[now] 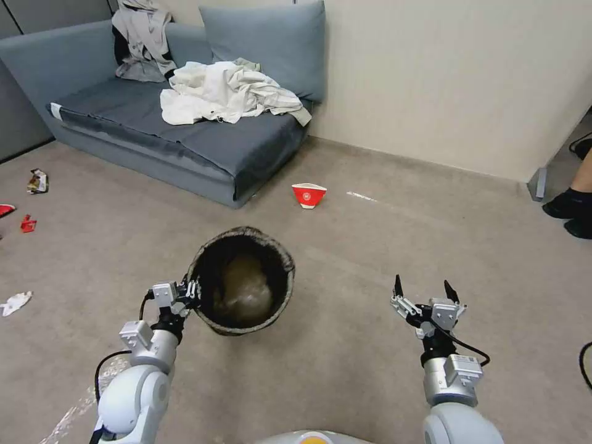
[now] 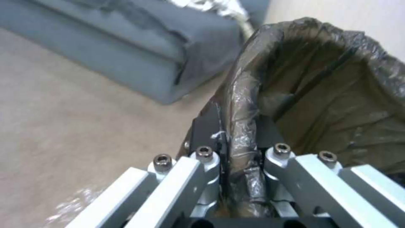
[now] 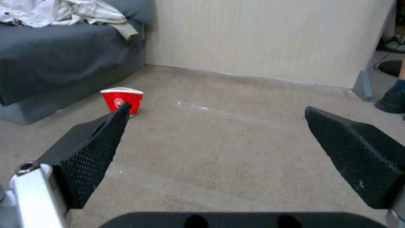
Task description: Pick up the trash can from the floor.
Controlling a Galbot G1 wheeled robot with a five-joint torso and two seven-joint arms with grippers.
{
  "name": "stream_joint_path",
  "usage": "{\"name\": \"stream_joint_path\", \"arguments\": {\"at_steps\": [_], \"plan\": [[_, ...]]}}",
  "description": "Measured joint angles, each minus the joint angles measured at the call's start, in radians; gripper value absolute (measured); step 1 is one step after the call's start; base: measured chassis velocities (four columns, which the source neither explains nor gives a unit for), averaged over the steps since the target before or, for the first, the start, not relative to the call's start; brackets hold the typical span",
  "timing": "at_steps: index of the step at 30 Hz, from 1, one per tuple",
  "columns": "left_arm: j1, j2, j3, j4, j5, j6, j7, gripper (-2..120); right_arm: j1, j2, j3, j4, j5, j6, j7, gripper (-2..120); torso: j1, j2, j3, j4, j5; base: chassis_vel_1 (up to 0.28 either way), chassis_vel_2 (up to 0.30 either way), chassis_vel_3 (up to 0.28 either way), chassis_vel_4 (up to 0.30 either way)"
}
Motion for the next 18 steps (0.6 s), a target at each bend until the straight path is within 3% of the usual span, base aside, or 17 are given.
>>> {"name": "stream_joint_path", "arguments": {"at_steps": [7,18], "plan": [[0.038,0.001,-0.010,-0.088,-0.041,-0.011,0.038,6,0.002,0.001,0.001,0.001,0.000,0.001,0.001,100,0.000,0.000,0.000,-0.0001,0.0002,0.000,0.000,0.000,0.000],[0.062,-0.016,-0.013,-0.120,-0.065,-0.004,0.037,6,0.010,0.004,0.000,0.009,0.006,0.014,0.005,100,0.000,0.000,0.000,0.0001,0.0001,0.000,0.000,0.000,0.000]]}}
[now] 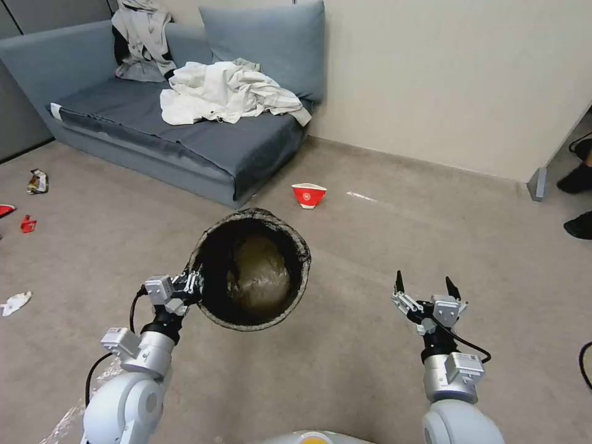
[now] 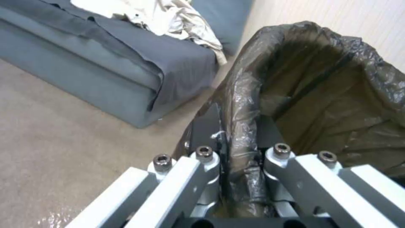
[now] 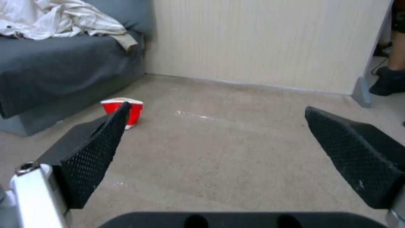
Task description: Pick up the trash can from the floor.
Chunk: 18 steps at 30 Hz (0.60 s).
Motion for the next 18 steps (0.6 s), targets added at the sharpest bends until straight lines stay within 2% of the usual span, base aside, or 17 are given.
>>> {"name": "stream_joint_path", "arguments": {"at_steps": [18], "plan": [[0.003,-0.025,0.007,-0.007,0.043,0.003,-0.005,6,0.002,-0.003,0.006,0.006,0.001,-0.001,0.005,100,0.000,0.000,0.000,-0.0001,0.0000,0.000,0.000,0.000,0.000]]}}
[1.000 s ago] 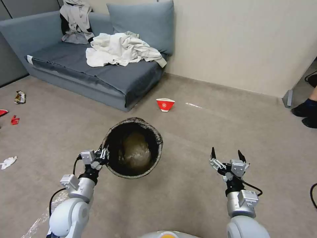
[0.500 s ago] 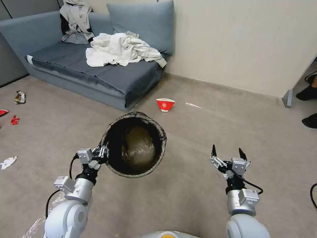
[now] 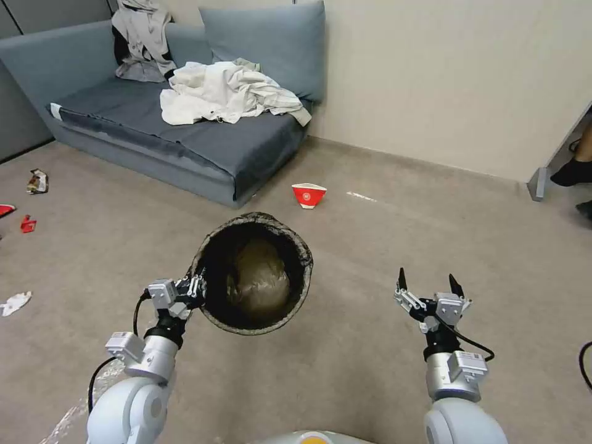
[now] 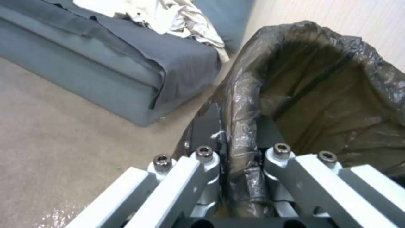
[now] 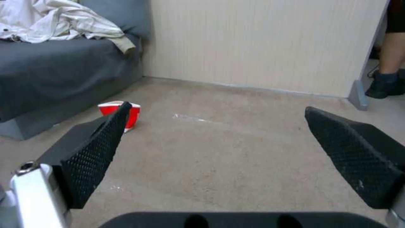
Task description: Pick up the trash can from the floor.
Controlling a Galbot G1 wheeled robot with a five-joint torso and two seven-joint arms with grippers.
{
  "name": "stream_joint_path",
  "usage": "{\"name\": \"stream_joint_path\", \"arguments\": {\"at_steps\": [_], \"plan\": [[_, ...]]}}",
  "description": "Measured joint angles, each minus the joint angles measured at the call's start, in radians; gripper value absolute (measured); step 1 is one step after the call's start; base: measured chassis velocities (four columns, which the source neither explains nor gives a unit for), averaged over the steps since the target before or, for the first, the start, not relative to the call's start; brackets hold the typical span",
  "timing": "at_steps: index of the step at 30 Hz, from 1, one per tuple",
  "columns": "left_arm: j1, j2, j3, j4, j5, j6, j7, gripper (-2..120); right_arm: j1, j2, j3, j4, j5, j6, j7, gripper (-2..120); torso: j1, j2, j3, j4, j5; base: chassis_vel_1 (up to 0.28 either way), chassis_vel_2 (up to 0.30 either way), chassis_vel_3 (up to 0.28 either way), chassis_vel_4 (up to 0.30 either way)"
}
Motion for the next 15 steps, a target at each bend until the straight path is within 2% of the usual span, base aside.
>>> {"name": "stream_joint_path", "arguments": {"at_steps": [15], "plan": [[-0.001,-0.005,0.002,0.000,0.018,0.004,-0.007,6,0.000,0.002,-0.004,-0.001,0.000,-0.003,0.000,100,0.000,0.000,0.000,0.0000,0.0000,0.000,0.000,0.000,0.000]]}}
